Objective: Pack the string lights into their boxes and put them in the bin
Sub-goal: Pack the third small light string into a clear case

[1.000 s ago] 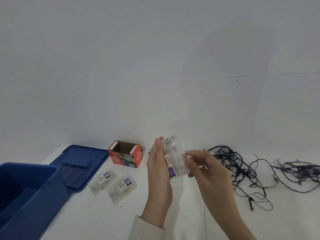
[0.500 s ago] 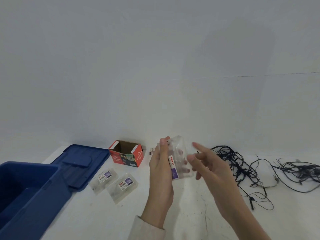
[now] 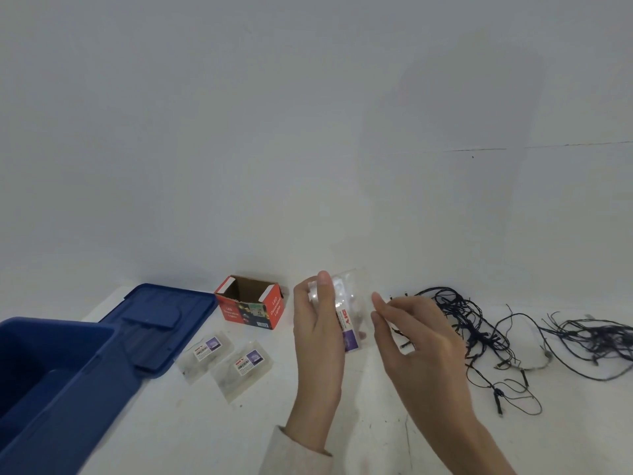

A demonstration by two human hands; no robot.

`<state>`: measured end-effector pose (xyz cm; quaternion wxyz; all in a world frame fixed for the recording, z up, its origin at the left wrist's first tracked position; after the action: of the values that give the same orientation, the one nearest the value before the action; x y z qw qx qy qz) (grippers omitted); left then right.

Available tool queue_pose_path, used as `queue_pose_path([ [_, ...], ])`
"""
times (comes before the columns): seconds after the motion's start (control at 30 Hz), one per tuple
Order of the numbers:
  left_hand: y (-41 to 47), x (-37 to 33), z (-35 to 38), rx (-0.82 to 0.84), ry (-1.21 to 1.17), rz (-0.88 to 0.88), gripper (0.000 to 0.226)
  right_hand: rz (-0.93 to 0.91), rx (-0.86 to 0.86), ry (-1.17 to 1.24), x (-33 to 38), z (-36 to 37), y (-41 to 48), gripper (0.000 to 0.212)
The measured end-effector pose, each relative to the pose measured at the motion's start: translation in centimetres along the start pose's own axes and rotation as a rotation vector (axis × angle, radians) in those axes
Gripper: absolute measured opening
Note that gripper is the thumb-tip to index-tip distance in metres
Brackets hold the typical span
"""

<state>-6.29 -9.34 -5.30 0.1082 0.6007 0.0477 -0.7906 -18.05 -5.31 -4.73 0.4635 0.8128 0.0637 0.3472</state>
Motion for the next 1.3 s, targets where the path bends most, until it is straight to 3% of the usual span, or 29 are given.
queue_pose_path([
  [0.07, 0.0, -0.1, 0.1, 0.002, 0.025, 0.024, 0.045, -0.008, -0.005, -0.025, -0.1, -0.1, 0.1, 0.021],
  [0.17, 0.0, -0.4, 0.1, -0.009, 0.017, 0.051, 0.039, -0.078, 0.011, -0.062, 0.1, 0.0, 0.2, 0.018],
  [0.27, 0.0, -0.4, 0.3, 0.009, 0.028, 0.045, 0.051, -0.140, 0.053, -0.086, 0.2, 0.0, 0.2, 0.018],
  [0.43, 0.0, -0.8, 0.1, -0.007, 0.029, 0.007, 0.018, -0.183, 0.150, -0.038, 0.1, 0.1, 0.4, 0.028],
  [0.53, 0.1, -0.7, 0.1, -0.002, 0.015, 0.002, 0.022, -0.192, 0.152, -0.026, 0.2, 0.2, 0.4, 0.029],
  [0.77, 0.2, -0.7, 0.2, 0.019, 0.000, -0.017, 0.026, -0.070, 0.129, 0.147, 0.5, -0.3, 0.7, 0.032],
  [0.97, -0.4, -1.1, 0.5, 0.063, 0.027, 0.025, 0.048, 0.114, 0.069, 0.246, 0.1, -0.5, 1.2, 0.035],
  [1.3, -0.8, -1.6, 0.7, 0.070, -0.030, 0.075, 0.055, 0.097, 0.057, 0.254, 0.4, -0.7, 1.4, 0.036],
])
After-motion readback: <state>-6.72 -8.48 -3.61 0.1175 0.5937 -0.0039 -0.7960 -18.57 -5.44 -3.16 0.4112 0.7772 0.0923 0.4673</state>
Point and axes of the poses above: each hand's wrist, its own y-axis towards the middle knuckle, its own z-axis out of the palm, x = y × z, the point moved 5 cm from there along y, towards the middle knuckle, and after that the axes turned 4 degrees about -y, right-handed, at the moved point
